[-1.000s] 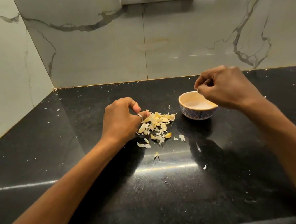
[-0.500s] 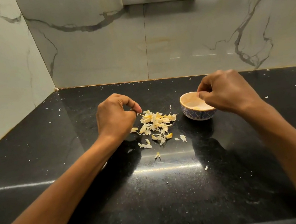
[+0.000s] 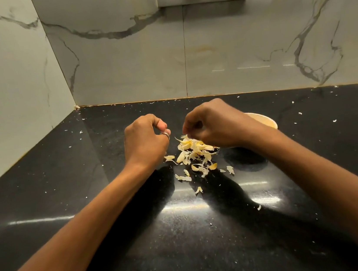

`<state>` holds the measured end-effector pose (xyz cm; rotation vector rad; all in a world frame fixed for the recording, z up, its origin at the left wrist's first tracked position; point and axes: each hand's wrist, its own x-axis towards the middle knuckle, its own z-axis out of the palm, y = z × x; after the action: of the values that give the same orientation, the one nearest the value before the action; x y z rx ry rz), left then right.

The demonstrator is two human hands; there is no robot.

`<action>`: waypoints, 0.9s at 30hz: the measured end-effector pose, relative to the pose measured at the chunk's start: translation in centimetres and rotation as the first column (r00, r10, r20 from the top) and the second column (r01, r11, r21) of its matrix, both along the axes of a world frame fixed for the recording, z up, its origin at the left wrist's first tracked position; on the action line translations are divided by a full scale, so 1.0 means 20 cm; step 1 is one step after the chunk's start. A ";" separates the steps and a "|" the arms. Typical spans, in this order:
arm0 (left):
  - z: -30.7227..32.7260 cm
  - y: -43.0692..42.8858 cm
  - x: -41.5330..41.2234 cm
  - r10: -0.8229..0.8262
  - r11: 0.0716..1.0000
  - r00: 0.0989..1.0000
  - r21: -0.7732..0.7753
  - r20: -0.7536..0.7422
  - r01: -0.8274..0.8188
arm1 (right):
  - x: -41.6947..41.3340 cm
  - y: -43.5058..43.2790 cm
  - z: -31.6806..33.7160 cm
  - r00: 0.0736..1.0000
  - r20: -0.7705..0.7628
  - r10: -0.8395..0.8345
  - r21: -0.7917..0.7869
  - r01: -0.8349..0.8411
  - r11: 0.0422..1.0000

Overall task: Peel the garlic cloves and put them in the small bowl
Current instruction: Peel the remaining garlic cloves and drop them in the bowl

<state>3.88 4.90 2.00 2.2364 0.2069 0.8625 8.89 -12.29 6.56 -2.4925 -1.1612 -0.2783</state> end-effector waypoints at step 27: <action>-0.01 0.00 -0.01 -0.398 0.915 0.889 -0.025 -0.228 0.403 | 0.01 0.01 -0.11 0.963 -0.269 -0.019 0.172 0.067 0.983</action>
<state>3.65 4.86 1.86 2.2823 -0.1601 0.3852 9.00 -12.07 4.28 -2.3133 -0.9308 -0.0526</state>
